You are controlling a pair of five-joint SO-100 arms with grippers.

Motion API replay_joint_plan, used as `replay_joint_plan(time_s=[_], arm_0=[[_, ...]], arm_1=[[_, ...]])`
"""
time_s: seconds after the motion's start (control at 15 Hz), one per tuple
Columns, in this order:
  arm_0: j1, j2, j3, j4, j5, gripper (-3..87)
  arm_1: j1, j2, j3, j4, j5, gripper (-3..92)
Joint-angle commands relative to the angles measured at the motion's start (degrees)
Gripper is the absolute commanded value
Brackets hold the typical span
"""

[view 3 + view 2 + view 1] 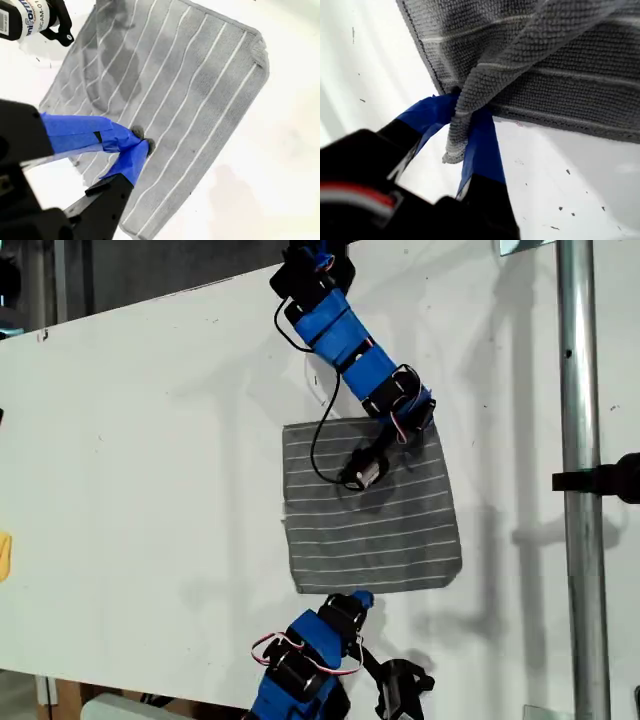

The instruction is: Grasp corners of a towel and fold twice.

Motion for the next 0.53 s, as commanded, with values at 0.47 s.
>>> replay_joint_plan(time_s=[0.47], arm_0=[[0.09, -1.93, -6.15, 1.49, 8.09, 24.2]], arm_1=[[1.85, -0.97, 0.18, -3.6, -0.79, -0.2]])
